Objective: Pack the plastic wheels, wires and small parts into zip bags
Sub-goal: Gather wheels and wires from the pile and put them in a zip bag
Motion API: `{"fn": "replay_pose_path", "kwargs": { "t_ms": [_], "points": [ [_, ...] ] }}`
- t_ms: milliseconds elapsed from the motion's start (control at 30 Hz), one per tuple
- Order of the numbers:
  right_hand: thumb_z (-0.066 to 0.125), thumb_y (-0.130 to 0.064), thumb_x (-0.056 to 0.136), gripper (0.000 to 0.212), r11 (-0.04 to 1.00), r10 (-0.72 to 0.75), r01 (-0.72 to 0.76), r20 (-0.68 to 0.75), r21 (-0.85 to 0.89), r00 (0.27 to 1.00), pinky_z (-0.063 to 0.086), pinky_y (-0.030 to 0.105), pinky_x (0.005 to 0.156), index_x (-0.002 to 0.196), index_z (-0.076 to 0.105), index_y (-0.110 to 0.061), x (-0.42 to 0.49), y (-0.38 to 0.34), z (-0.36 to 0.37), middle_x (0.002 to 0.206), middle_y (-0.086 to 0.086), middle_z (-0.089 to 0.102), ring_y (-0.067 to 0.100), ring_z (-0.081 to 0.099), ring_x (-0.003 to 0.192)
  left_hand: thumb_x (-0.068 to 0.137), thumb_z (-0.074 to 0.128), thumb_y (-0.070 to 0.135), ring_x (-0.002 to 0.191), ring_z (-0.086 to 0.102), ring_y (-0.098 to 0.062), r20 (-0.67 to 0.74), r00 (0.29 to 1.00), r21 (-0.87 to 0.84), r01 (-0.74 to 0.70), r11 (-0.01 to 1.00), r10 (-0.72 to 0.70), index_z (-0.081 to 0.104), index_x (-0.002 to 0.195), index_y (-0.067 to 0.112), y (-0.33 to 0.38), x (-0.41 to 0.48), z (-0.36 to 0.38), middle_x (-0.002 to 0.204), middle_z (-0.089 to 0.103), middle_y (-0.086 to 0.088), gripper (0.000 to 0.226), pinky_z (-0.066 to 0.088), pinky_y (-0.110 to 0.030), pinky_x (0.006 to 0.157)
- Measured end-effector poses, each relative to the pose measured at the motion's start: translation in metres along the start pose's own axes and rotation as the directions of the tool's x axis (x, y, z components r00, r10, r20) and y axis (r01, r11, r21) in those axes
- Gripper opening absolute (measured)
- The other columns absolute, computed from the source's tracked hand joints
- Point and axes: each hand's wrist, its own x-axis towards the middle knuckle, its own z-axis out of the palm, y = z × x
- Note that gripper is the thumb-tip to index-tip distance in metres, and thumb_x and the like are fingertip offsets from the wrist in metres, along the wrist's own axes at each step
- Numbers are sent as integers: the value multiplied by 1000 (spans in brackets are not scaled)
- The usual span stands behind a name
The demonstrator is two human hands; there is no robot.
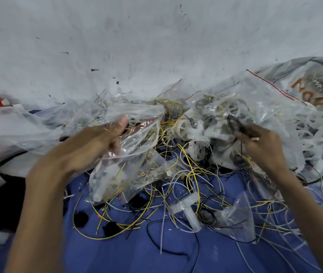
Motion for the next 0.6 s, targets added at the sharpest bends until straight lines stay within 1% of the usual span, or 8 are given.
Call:
{"fn": "replay_pose_path", "kwargs": {
  "t_ms": [67, 100, 200, 333, 400, 467, 533, 600],
  "points": [
    [62, -19, 88, 2, 955, 70, -37, -102, 294, 992, 42, 9, 62, 86, 64, -19, -2, -8, -1, 75, -9, 64, -10, 57, 69, 63, 39, 89, 60, 57, -7, 12, 999, 164, -33, 986, 32, 64, 53, 24, 5, 3, 3, 57, 59, 3, 70, 43, -28, 68],
    [59, -17, 90, 5, 896, 114, -57, -103, 441, 988, 45, 11, 67, 87, 63, -19, -3, -12, -1, 79, -10, 65, -8, 59, 73, 72, 51, 75, 51, 52, 1, 41, 998, 217, -56, 975, 48, 62, 50, 26, 9, 5, 6, 52, 57, 8, 55, 41, -25, 63],
    [49, -11, 95, 17, 564, 216, -237, 136, 791, 967, 56, 27, 72, 90, 62, -19, -8, -25, 5, 83, 0, 64, 13, 64, 78, 83, 67, 27, 47, 49, 15, 107, 991, 240, -106, 965, 82, 68, 78, 32, 17, 5, 14, 46, 54, 26, 7, 35, -6, 53],
    [37, -13, 94, 20, -17, 174, -605, 598, 796, 782, 51, 28, 72, 82, 53, -13, -18, -44, 19, 70, 0, 54, 14, 56, 65, 84, 63, 15, 51, 46, 21, 111, 989, 241, -126, 962, 101, 61, 113, 27, 21, 3, 22, 67, 47, 17, 32, 34, 0, 53],
    [38, -15, 88, 14, -215, 89, -666, 694, 714, 715, 45, 25, 69, 78, 47, -11, -15, -58, 20, 68, 0, 47, 11, 47, 59, 83, 65, 14, 68, 51, 17, 100, 990, 230, -118, 966, 97, 52, 125, 24, 25, 1, 23, 67, 38, 16, 44, 33, 0, 52],
    [38, -15, 80, 8, -259, 11, -686, 712, 680, 702, 42, 21, 62, 76, 45, -13, -8, -79, 16, 65, -2, 43, 10, 41, 54, 82, 66, 15, 75, 54, 5, 95, 991, 238, -117, 964, 97, 45, 134, 23, 27, -1, 23, 68, 35, 16, 57, 33, 1, 53],
    [39, -14, 78, 9, -245, -111, -713, 712, 657, 693, 44, 21, 59, 76, 47, -13, -1, -107, 13, 67, 0, 48, 12, 45, 56, 81, 67, 15, 65, 49, 8, 101, 988, 225, -137, 965, 117, 39, 138, 22, 28, -1, 23, 74, 38, 18, 64, 35, 1, 57],
    [42, -14, 78, 12, -167, -265, -747, 700, 644, 663, 51, 24, 59, 75, 54, -10, 0, -138, 17, 71, 5, 58, 16, 56, 61, 81, 68, 17, 77, 54, -1, 95, 988, 238, -141, 961, 122, 36, 142, 20, 28, 1, 25, 82, 43, 14, 69, 39, -4, 65]
  ]
}}
